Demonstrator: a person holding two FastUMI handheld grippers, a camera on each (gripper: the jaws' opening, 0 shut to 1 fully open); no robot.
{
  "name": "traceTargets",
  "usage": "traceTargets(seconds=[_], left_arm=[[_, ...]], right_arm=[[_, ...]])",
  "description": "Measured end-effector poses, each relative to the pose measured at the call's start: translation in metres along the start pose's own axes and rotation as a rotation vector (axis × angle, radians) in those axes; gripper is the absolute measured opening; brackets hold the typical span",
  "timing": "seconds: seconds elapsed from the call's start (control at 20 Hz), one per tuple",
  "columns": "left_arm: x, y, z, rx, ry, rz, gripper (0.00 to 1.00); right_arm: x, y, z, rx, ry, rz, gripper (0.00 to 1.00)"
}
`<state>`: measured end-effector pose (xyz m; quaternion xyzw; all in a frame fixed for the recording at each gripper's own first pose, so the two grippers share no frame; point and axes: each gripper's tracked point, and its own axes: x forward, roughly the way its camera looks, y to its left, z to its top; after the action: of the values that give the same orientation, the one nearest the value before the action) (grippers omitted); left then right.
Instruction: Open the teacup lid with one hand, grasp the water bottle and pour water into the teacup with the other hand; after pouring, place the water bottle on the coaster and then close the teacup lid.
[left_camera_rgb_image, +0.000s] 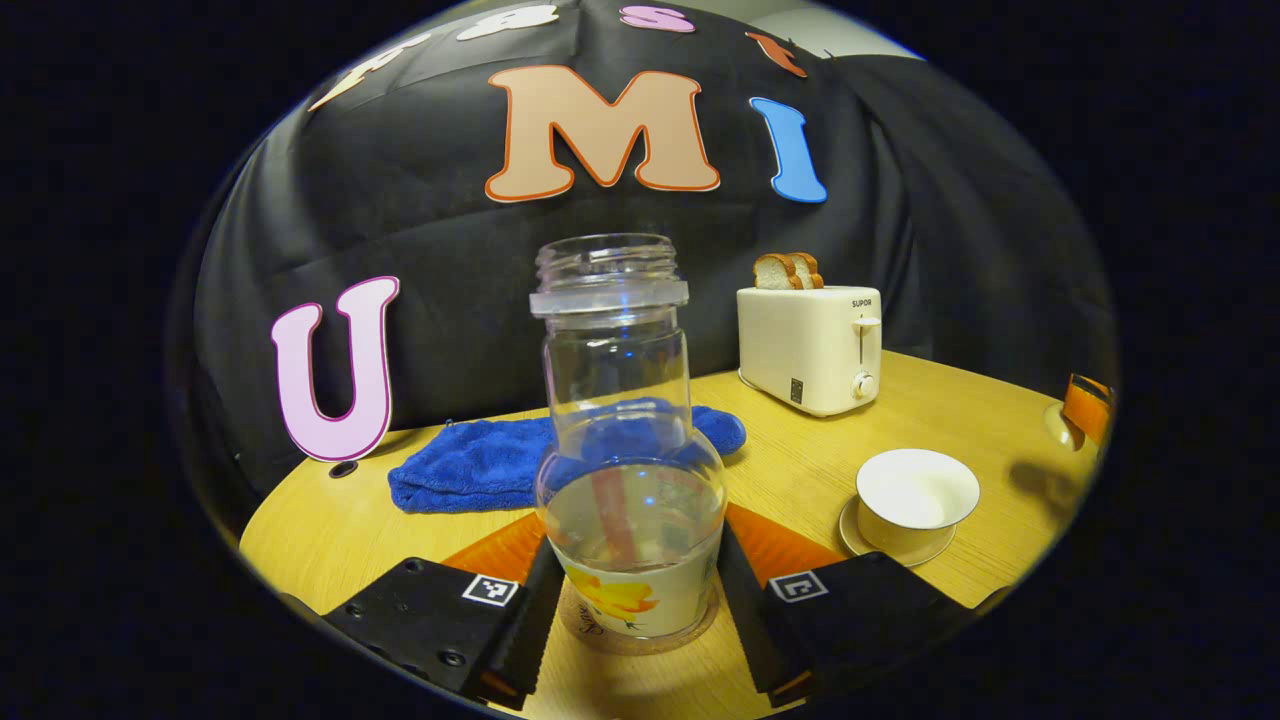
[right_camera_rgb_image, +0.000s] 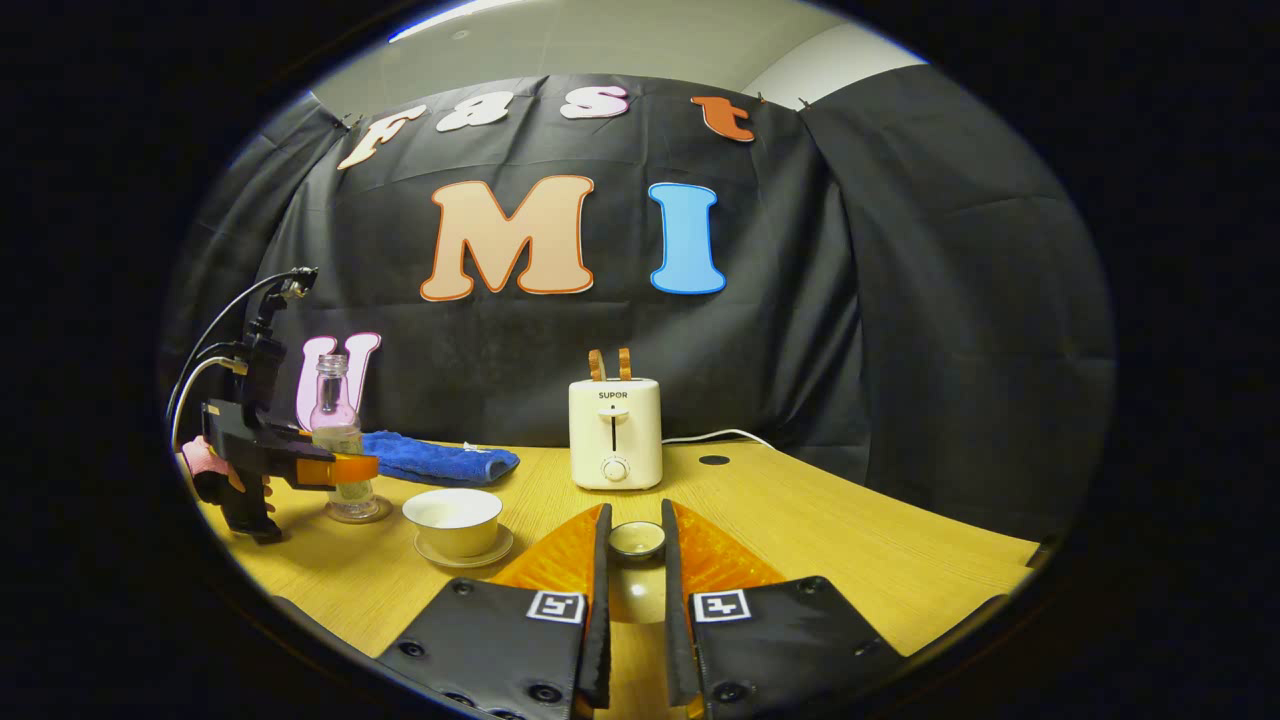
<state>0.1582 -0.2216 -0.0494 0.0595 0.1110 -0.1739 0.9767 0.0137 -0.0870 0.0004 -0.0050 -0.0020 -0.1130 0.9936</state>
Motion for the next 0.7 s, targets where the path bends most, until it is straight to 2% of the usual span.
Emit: traceTargets(seconds=[0.15, 0.3, 0.7], left_arm=[[0.001, -0.0022, -0.0006, -0.021, -0.009, -0.003, 0.79], [-0.0009, -0.0011, -0.0029, -0.029, -0.004, -0.003, 0.89], [-0.0062, -0.002, -0.0071, 0.003, -0.011, -0.007, 0.9]], right_arm=[[0.0003, 0.0001, 0.0003, 0.0, 0.0, 0.0, 0.26], [0.0001, 0.0, 0.0003, 0.0, 0.0, 0.0, 0.25], [0.0004, 0.0, -0.0005, -0.001, 0.002, -0.001, 0.25]])
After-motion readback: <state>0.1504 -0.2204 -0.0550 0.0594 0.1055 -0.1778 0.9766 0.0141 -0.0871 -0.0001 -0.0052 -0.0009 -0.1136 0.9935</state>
